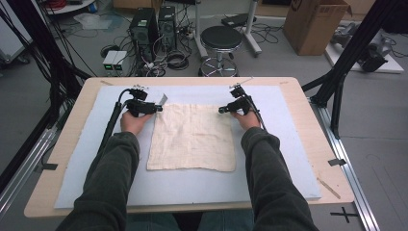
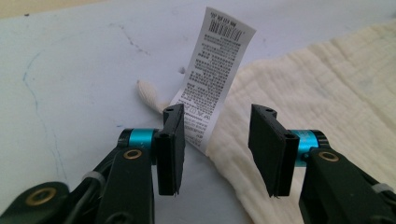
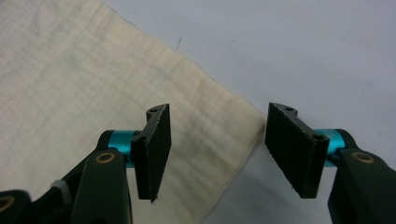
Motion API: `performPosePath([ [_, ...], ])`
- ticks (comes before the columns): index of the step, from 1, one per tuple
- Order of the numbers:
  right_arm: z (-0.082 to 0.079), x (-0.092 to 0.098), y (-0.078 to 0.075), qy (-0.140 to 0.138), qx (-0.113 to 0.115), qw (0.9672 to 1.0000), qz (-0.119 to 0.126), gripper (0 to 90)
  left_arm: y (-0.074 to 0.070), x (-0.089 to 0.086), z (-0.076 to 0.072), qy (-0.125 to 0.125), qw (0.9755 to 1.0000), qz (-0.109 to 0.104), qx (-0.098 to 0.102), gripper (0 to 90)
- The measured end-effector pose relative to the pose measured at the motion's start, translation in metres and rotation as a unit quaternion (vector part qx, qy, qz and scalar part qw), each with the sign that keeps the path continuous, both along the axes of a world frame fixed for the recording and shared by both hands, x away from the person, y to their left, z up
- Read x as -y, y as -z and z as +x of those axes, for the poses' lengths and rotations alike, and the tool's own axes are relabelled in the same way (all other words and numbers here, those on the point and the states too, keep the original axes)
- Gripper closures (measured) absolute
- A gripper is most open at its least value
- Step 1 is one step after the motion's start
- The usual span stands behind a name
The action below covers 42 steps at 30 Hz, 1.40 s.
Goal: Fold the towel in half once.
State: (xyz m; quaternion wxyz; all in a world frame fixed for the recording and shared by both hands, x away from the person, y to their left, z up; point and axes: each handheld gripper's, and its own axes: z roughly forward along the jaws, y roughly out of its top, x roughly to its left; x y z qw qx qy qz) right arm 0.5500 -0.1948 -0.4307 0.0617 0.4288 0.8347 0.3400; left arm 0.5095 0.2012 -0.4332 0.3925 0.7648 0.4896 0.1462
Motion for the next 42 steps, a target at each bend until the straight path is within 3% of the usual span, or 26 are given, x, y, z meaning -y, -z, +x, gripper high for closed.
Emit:
performPosePath([
  [4,0.001,0.001,0.001,0.007,0.007,0.9999,-0.003,46.4,0.005,0.003,0.001,-0.002,1.0000,0.004,-0.008,59.2],
  [7,0.000,0.000,-0.001,0.010,0.017,0.9997,-0.017,48.4,0.006,0.005,0.001,-0.003,0.9999,0.015,-0.004,59.8],
  [9,0.001,0.003,-0.003,0.021,0.021,0.9995,-0.012,49.7,0.006,0.006,0.001,-0.005,0.9998,0.016,-0.003,61.2],
  [13,0.001,0.002,-0.001,0.019,0.014,0.9995,-0.023,52.4,0.006,0.009,-0.001,-0.001,0.9994,0.033,0.004,63.1],
  [16,-0.001,-0.001,-0.001,0.020,0.025,0.9987,-0.039,61.4,0.005,0.012,-0.001,0.007,0.9994,0.033,0.003,71.5],
  [18,-0.002,-0.003,-0.002,0.019,0.020,0.9988,-0.042,67.7,0.006,0.015,-0.003,0.007,0.9991,0.042,0.009,75.0],
  [20,-0.004,-0.006,-0.002,0.021,0.026,0.9982,-0.049,74.2,0.006,0.015,-0.002,0.011,0.9993,0.036,0.005,81.6],
  [21,-0.005,-0.005,-0.001,0.018,0.024,0.9986,-0.044,79.3,0.006,0.015,-0.003,0.012,0.9994,0.033,0.004,86.4],
  [24,-0.004,-0.004,-0.001,0.014,0.013,0.9995,-0.026,85.3,0.005,0.014,-0.003,0.014,0.9994,0.031,0.005,88.2],
  [26,-0.005,-0.004,-0.001,0.006,0.005,0.9999,-0.015,85.9,0.004,0.013,-0.003,0.014,0.9997,0.021,0.001,88.4],
  [28,-0.006,-0.003,-0.003,0.004,0.011,0.9998,-0.017,86.0,0.002,0.012,-0.004,0.018,0.9995,0.025,0.006,88.6],
  [42,-0.015,0.009,-0.029,-0.022,0.027,0.9989,0.031,86.0,-0.018,0.002,-0.014,0.037,0.9985,0.012,0.038,88.6],
])
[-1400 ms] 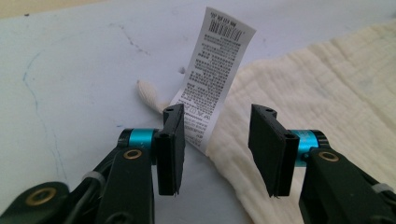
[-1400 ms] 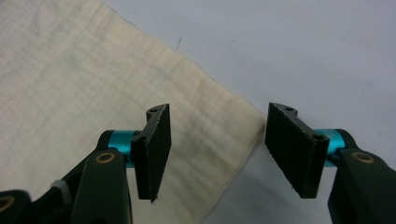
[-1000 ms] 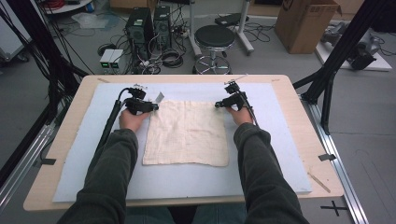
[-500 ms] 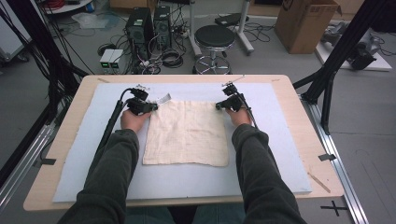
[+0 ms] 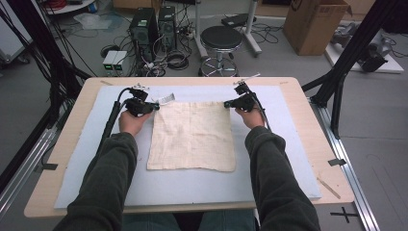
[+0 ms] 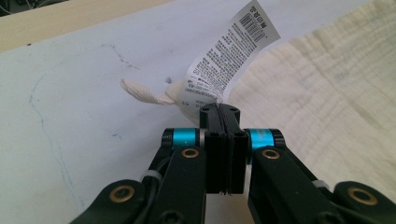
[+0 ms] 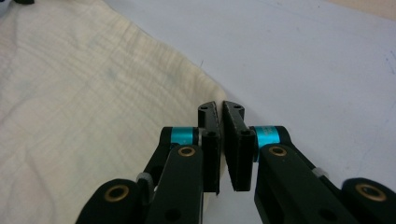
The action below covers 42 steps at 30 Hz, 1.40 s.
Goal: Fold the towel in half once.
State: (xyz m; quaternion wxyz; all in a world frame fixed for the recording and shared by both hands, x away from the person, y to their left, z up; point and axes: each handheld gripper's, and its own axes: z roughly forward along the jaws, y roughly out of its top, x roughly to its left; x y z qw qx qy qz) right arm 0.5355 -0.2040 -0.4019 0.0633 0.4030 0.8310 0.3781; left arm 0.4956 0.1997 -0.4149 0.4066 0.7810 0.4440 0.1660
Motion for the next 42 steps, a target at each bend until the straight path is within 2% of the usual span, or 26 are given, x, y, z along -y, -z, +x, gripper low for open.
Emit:
performPosePath([
  [2,-0.001,0.001,-0.004,-0.005,0.008,1.0000,0.001,85.9,-0.003,-0.001,-0.002,0.004,1.0000,0.003,0.007,88.6],
  [7,-0.005,0.005,-0.013,-0.014,0.022,0.9996,0.014,85.9,-0.009,-0.007,-0.007,0.005,0.9997,-0.008,0.022,88.6],
  [14,-0.016,0.009,-0.025,-0.031,0.043,0.9980,0.035,85.8,-0.018,-0.007,-0.019,0.024,0.9987,-0.015,0.043,88.5],
  [18,-0.024,0.013,-0.026,-0.036,0.044,0.9973,0.046,85.8,-0.020,-0.008,-0.028,0.033,0.9977,-0.024,0.054,88.5],
  [22,-0.033,0.015,-0.027,-0.045,0.047,0.9962,0.058,85.8,-0.018,-0.008,-0.036,0.047,0.9972,-0.013,0.056,88.4],
  [25,-0.037,0.016,-0.027,-0.053,0.054,0.9949,0.066,85.8,-0.018,-0.009,-0.041,0.048,0.9969,-0.019,0.060,88.4],
  [26,-0.039,0.017,-0.028,-0.054,0.050,0.9950,0.068,85.8,-0.017,-0.010,-0.043,0.049,0.9968,-0.020,0.060,88.4],
  [32,-0.048,0.016,-0.027,-0.071,0.053,0.9937,0.069,85.8,-0.014,-0.012,-0.055,0.060,0.9957,-0.017,0.068,88.4],
  [34,-0.051,0.017,-0.027,-0.078,0.052,0.9932,0.069,85.8,-0.014,-0.013,-0.057,0.067,0.9957,-0.011,0.063,88.4],
  [36,-0.055,0.017,-0.026,-0.082,0.050,0.9929,0.070,85.7,-0.013,-0.014,-0.062,0.068,0.9950,-0.013,0.072,88.4],
  [42,-0.068,0.017,-0.023,-0.096,0.045,0.9920,0.068,85.7,-0.009,-0.014,-0.077,0.082,0.9936,-0.010,0.078,88.3],
])
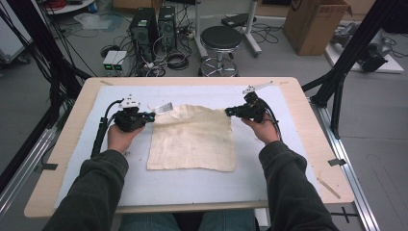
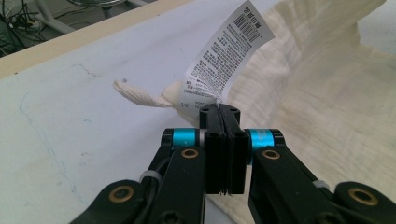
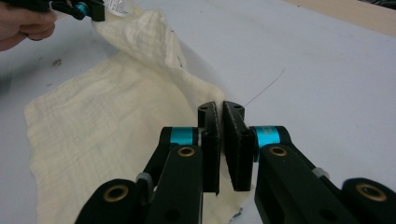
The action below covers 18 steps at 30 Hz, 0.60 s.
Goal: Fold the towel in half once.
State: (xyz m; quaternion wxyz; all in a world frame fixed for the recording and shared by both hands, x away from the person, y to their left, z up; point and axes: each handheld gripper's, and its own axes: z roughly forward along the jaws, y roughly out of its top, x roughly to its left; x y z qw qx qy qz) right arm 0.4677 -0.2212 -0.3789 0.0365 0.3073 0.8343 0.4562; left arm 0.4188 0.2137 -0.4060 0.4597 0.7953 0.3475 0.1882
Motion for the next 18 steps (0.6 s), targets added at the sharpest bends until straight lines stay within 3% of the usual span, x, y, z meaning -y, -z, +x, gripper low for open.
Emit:
performPosePath([
  [13,-0.032,0.007,0.010,-0.025,0.006,0.9997,0.001,85.6,0.003,-0.001,-0.031,0.022,0.9995,0.016,0.019,88.2],
  [18,-0.043,0.005,0.011,-0.035,0.006,0.9993,-0.012,85.5,0.002,0.001,-0.040,0.033,0.9988,0.030,0.021,88.1],
])
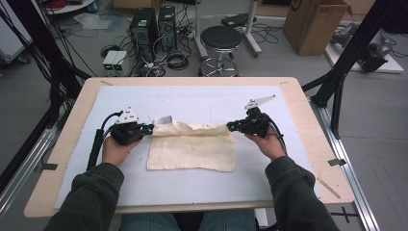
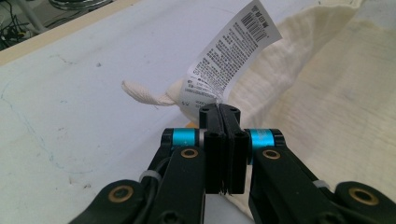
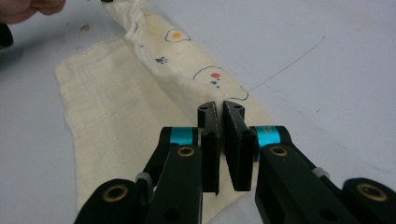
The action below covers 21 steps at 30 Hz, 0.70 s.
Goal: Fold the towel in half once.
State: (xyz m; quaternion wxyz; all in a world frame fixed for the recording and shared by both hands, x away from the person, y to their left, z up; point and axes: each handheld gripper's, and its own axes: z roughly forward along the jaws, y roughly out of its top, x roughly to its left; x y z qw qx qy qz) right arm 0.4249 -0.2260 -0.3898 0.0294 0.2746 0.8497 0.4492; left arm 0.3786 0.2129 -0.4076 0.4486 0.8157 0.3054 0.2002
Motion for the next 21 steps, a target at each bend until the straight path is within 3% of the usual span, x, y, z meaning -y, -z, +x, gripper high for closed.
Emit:
performPosePath([
  [3,-0.006,-0.004,-0.004,-0.006,0.006,0.9999,-0.005,85.5,-0.001,0.001,-0.006,0.004,0.9999,0.002,0.010,88.0],
  [13,-0.026,-0.015,-0.008,-0.033,0.002,0.9986,-0.041,85.3,0.009,-0.005,-0.030,0.019,0.9998,0.005,0.009,87.9],
  [15,-0.029,-0.017,-0.007,-0.036,-0.003,0.9979,-0.054,85.2,0.010,-0.005,-0.033,0.022,0.9997,0.002,0.011,87.8],
  [17,-0.030,-0.016,-0.004,-0.035,-0.004,0.9984,-0.045,85.3,0.011,-0.004,-0.036,0.026,0.9996,0.003,0.011,87.7],
  [21,-0.035,-0.014,0.004,-0.034,-0.012,0.9979,-0.054,85.2,0.014,-0.001,-0.040,0.035,0.9993,0.008,0.010,87.6],
])
